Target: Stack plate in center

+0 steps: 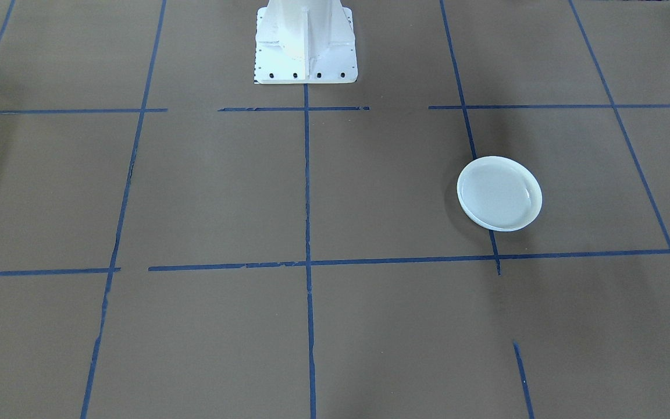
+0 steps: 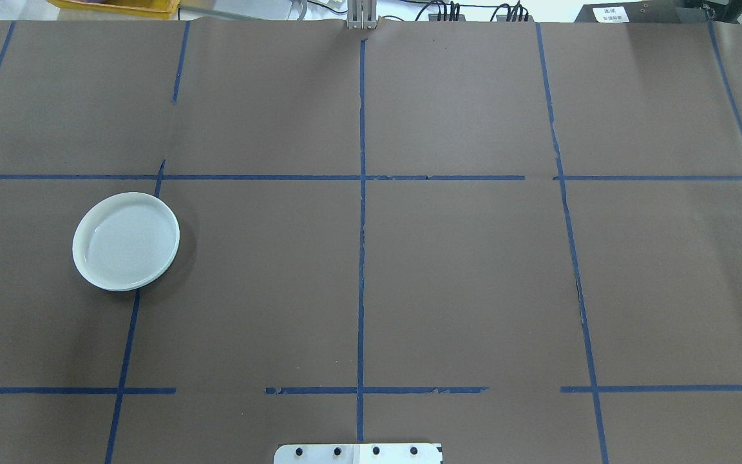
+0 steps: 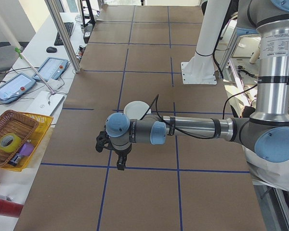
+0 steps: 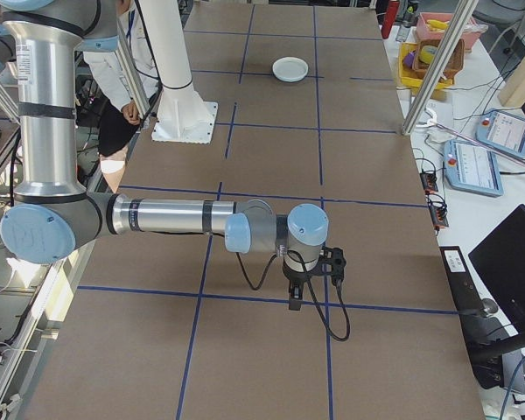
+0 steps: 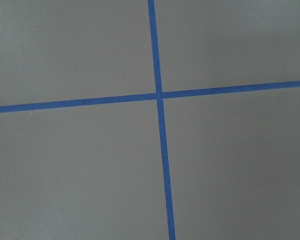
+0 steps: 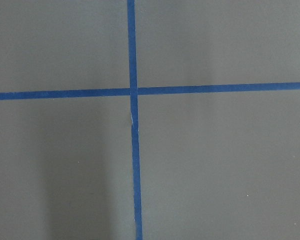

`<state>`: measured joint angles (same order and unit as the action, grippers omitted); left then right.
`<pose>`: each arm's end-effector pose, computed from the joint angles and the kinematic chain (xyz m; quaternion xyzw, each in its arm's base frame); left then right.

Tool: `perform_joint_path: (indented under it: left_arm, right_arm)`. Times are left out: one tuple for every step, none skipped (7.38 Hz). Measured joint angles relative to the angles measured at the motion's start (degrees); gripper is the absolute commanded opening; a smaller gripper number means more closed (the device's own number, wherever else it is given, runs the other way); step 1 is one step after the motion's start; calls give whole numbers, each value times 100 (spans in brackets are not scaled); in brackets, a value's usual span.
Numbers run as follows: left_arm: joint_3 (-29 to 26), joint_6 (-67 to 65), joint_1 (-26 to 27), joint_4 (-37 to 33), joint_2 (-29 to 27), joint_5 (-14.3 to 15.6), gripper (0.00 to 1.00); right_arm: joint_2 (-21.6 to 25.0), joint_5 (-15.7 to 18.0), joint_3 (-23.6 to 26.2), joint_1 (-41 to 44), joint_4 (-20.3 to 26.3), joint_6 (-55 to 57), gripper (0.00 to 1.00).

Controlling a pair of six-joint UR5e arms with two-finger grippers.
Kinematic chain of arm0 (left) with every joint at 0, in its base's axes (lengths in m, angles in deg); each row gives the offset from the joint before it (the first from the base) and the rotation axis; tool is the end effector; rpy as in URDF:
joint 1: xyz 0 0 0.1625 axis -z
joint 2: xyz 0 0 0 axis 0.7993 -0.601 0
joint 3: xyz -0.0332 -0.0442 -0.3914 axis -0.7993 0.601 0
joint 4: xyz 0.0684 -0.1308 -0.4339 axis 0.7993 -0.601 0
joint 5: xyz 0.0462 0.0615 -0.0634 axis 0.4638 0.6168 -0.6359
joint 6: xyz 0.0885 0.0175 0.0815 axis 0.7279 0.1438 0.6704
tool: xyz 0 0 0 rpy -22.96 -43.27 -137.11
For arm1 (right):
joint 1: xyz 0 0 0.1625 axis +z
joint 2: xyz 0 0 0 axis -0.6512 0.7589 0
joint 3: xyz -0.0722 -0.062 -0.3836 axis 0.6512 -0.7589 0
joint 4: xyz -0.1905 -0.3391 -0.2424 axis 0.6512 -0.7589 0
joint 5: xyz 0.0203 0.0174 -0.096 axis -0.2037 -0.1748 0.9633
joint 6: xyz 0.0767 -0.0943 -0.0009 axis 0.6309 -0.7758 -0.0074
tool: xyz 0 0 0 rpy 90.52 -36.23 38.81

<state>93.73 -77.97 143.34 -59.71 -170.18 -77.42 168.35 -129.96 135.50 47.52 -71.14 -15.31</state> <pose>-0.0459 -0.5297 0.6168 0.0382 0.4034 0.0368 0.9135 0.0358 -0.5263 0.6402 -0.0094 -0.3546 0.0237 0.9347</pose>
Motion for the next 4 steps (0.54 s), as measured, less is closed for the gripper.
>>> perform_joint_path:
  left_arm:
    - [-3, 0, -1, 0, -9, 0, 100]
    - [-10, 0, -2, 0, -14, 2, 100]
    - [-20, 0, -2, 0, -17, 6, 100]
    - [-32, 0, -2, 0, -19, 7, 100]
  right_arm:
    - [0, 2, 0, 0, 0, 0, 100]
    - [0, 2, 0, 0, 0, 1, 100]
    - [0, -1, 0, 0, 0, 1, 100]
    - [0, -3, 0, 0, 0, 1, 100]
